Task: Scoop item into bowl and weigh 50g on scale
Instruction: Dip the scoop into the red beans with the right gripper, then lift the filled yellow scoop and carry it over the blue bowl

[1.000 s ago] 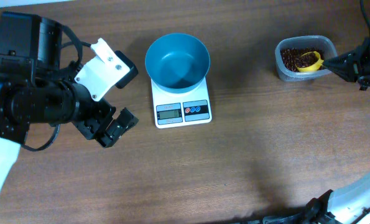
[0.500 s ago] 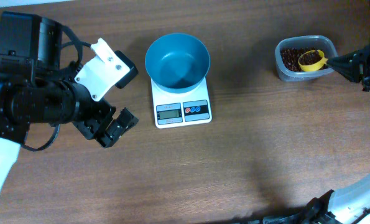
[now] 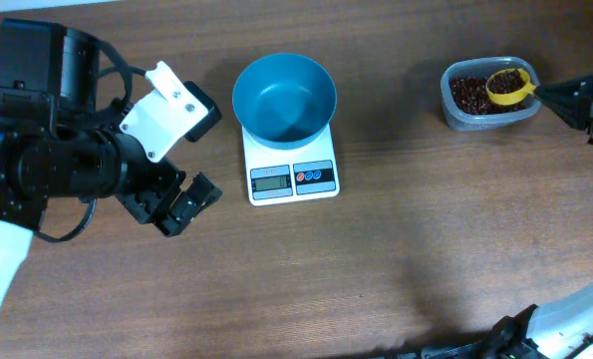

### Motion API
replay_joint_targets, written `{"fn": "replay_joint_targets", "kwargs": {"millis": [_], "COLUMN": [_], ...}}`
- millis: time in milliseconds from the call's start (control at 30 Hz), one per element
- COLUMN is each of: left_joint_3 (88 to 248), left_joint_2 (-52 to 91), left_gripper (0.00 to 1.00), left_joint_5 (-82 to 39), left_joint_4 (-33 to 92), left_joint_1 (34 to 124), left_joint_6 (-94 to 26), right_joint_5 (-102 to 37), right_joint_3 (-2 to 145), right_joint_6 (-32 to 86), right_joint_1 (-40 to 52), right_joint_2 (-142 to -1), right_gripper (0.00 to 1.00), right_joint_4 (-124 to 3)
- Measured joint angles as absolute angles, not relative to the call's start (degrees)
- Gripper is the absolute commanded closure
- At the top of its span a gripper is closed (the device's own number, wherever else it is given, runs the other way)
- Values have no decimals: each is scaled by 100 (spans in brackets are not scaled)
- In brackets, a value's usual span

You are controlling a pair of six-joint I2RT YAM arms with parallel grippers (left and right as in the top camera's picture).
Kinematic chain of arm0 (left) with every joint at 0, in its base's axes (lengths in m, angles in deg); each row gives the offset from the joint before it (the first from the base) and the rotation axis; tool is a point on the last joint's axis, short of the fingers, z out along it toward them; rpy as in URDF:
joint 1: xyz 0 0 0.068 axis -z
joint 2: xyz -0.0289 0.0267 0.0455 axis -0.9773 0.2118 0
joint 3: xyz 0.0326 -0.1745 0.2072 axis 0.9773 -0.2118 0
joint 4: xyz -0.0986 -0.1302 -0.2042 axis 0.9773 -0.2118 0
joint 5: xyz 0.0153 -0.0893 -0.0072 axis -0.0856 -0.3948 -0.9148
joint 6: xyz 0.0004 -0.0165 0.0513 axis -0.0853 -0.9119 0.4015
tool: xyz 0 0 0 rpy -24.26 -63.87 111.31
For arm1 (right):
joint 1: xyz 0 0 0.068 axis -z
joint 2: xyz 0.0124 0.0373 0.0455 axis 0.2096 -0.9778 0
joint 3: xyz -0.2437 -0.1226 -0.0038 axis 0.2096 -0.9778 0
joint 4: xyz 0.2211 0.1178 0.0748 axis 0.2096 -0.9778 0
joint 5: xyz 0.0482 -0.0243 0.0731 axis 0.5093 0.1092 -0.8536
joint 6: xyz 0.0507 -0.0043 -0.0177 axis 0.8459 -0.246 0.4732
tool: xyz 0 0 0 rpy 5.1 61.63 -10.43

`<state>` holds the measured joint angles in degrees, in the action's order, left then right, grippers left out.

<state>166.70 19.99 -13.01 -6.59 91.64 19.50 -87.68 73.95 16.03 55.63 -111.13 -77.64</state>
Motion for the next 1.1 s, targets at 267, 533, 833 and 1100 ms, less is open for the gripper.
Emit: {"fn": "replay_joint_targets", "kwargs": {"millis": [267,533,833,1100], "left_joint_3": [16670,16670,16670,16670], "left_joint_2": [1999,1999,1999,1999], "left_gripper": [1,1,1,1], "left_joint_5": [-1303,-1301,-1303,-1301], "left_joint_4": [-659,-659,-659,-659], "left_joint_1": [9164,9164,9164,9164], "left_joint_6": [1950,1950,1948,1950], "right_joint_5": [-9382,-9857,-10204,-10423], "right_joint_3": [7392,7392,7392,7392], "right_joint_6": [1474,1434,1439,1437], "right_joint_1": [5563,5515,4245,3141], "right_joint_2": [-11113,-11113,-11113,-11113], "right_gripper": [96,96,96,96], "right_joint_4": [-7764,-7784,-7782,-7723]}}
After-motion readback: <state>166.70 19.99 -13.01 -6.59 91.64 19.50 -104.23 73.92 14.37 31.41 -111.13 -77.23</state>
